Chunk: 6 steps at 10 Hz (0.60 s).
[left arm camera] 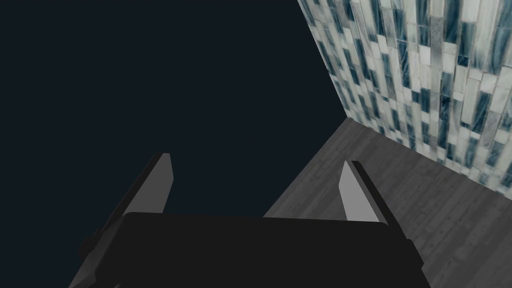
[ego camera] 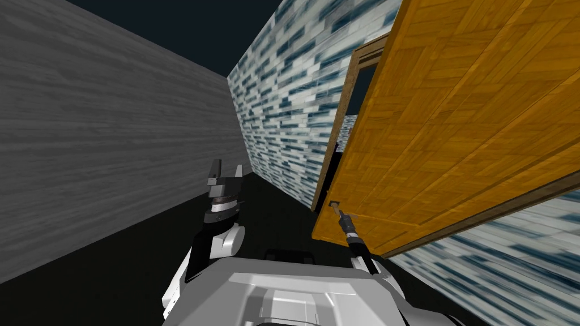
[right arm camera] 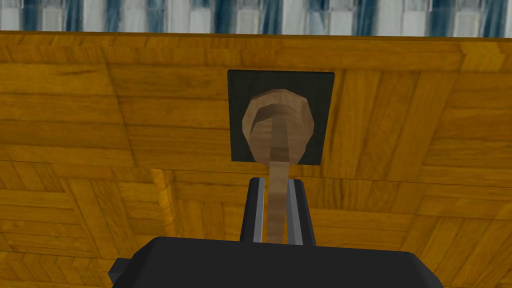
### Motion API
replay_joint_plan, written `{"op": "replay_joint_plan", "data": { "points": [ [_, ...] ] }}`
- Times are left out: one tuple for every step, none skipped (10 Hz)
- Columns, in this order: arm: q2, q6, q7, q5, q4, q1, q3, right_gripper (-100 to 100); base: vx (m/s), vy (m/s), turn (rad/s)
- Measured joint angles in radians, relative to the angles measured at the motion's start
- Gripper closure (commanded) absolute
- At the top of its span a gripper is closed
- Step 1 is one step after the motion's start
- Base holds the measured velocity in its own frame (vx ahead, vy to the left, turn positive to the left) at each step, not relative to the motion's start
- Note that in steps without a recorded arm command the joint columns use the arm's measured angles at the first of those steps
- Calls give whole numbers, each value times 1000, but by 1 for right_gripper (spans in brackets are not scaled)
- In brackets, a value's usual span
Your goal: Pull the door open
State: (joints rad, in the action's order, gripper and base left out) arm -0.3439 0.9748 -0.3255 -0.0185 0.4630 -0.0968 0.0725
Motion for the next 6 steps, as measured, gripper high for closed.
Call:
{"op": "replay_joint_plan", "data": {
  "points": [
    [-1,3,-2,2,-1,-4,-1,100,-254,-47,184],
    [-5,17,-5,5,-29,-19,-2,100,-227,-100,164],
    [-5,19,-8,10,-30,-17,-5,100,-209,-108,168],
    [-4,22,-11,14,-33,-17,-8,100,-220,-95,155],
    [-4,32,-13,18,-52,-28,-11,100,-204,-85,164],
    [-5,34,-16,21,-52,-29,-13,100,-207,-63,137]
  ]
}}
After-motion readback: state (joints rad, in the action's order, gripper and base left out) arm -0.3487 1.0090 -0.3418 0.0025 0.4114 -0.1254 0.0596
